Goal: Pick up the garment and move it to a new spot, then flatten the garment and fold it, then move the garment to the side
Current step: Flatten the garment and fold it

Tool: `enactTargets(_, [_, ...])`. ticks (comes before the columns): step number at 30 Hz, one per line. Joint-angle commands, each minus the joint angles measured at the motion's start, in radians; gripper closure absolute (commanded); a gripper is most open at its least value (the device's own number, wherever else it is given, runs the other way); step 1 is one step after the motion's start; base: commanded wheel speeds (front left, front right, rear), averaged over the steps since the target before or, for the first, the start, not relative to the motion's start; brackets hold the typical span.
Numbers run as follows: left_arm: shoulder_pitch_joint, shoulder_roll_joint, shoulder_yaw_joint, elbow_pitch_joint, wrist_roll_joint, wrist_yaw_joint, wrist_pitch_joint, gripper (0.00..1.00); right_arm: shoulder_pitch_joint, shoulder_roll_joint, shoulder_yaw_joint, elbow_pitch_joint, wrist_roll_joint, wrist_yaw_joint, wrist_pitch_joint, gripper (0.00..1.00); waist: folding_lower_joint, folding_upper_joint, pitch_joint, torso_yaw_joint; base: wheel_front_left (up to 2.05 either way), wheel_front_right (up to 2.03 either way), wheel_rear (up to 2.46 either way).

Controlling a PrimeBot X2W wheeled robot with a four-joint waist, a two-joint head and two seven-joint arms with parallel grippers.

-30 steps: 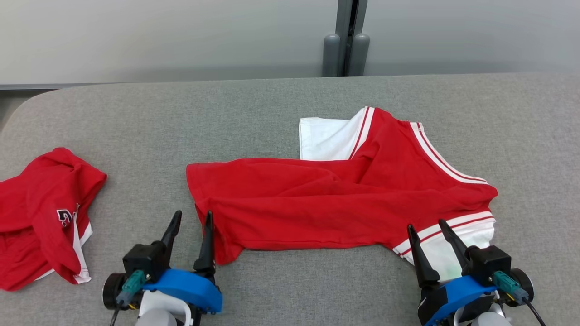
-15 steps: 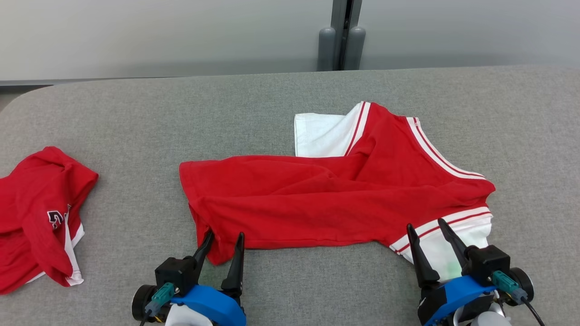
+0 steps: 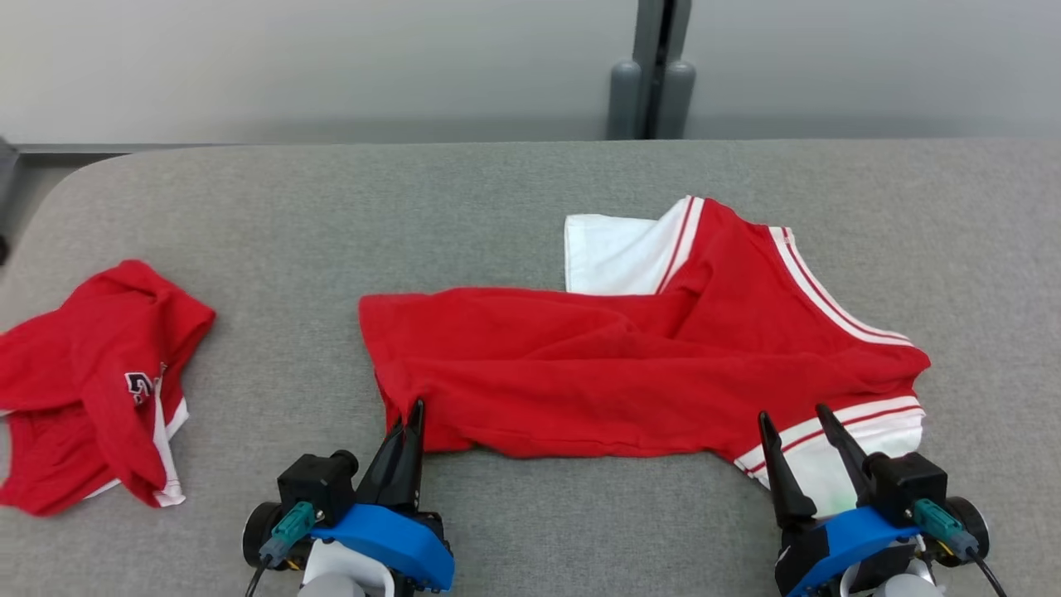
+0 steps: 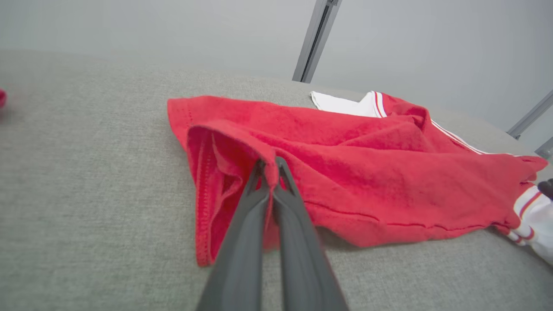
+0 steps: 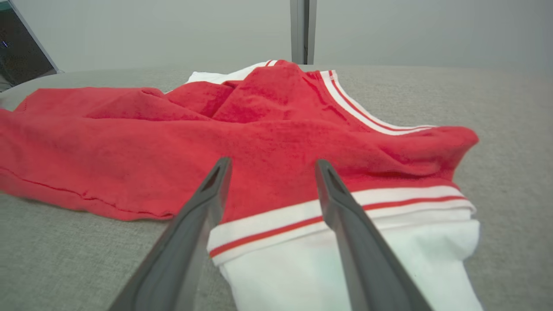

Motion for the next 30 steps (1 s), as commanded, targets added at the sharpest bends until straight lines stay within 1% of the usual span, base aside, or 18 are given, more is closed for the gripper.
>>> enactTargets(1, [0.000,0.000,-0.006,-0.016,-0.008,-0.004,0.000,1.00,0.010,-0.001,-0.003,0.001,0.002,0.000,-0.001,0.00,0.0000,0.0000,-0.010,0.015,0.00,0.00,0.00])
enactTargets(3, [0.020,0.000,-0.009,-0.035,-0.010,-0.008,0.000,1.00,0.022,-0.001,-0.008,0.008,0.006,0.000,-0.001,0.00,0.0000,0.0000,-0.031,0.036,0.00,0.00,0.00])
enactTargets(7, [0.067,0.001,0.030,-0.071,0.004,-0.012,0.000,1.00,0.035,-0.001,-0.016,0.016,0.019,0.000,-0.001,0.00,0.0000,0.0000,-0.075,0.060,0.00,0.00,0.00])
enactTargets(12, [0.134,0.010,0.100,-0.057,0.029,-0.017,0.000,1.00,0.056,-0.001,-0.022,0.017,0.030,0.000,-0.001,0.00,0.0000,0.0000,-0.117,0.051,0.00,0.00,0.00])
enactTargets(13, [0.142,0.013,0.114,-0.050,0.030,-0.017,0.000,0.95,0.061,-0.002,-0.027,0.017,0.031,0.000,-0.001,0.00,0.0000,0.0000,-0.123,0.045,0.00,0.00,0.00])
enactTargets(14, [0.153,0.015,0.126,-0.038,0.033,-0.017,0.000,0.95,0.068,-0.001,-0.029,0.017,0.030,0.000,-0.001,0.00,0.0000,0.0000,-0.130,0.039,0.00,0.00,0.00])
enactTargets(15, [0.160,0.020,0.136,-0.031,0.038,-0.015,0.000,0.88,0.076,-0.001,-0.032,0.017,0.030,0.000,-0.001,0.00,0.0000,0.0000,-0.136,0.031,0.00,0.00,0.00])
enactTargets(16, [0.161,0.021,0.155,-0.026,0.042,-0.015,0.000,0.69,0.079,-0.001,-0.035,0.017,0.029,0.000,-0.001,0.00,0.0000,0.0000,-0.140,0.024,0.00,0.00,0.00])
enactTargets(17, [0.165,0.021,0.171,-0.017,0.048,-0.015,0.000,0.29,0.082,-0.001,-0.038,0.014,0.028,0.000,-0.001,0.00,0.0000,0.0000,-0.144,0.017,0.00,0.00,0.00])
enactTargets(18, [0.167,0.022,0.188,-0.013,0.059,-0.014,0.000,0.00,0.085,-0.001,-0.039,0.012,0.027,0.000,0.000,0.00,0.0000,0.0000,-0.148,0.009,0.00,0.00,0.00])
enactTargets(22, [0.174,0.018,0.273,-0.044,0.111,0.041,0.000,0.00,0.096,-0.001,-0.050,-0.013,0.036,0.000,-0.001,0.00,0.0000,0.0000,-0.154,-0.018,0.00,0.00,0.00])
enactTargets(24, [0.185,0.015,0.300,-0.061,0.148,0.067,0.000,0.00,0.100,-0.001,-0.054,-0.034,0.039,0.000,-0.001,0.00,0.0000,0.0000,-0.157,-0.029,0.00,0.00,0.00])
enactTargets(27, [0.193,0.012,0.323,-0.093,0.195,0.091,0.000,0.00,0.103,-0.001,-0.064,-0.080,0.041,0.000,-0.001,0.00,0.0000,0.0000,-0.160,-0.040,0.00,0.00,0.00])
enactTargets(30, [0.211,0.007,0.324,-0.117,0.232,0.106,0.000,0.00,0.108,-0.001,-0.069,-0.119,0.035,0.000,0.000,0.00,0.0000,0.0000,-0.165,-0.050,0.00,0.00,0.00])
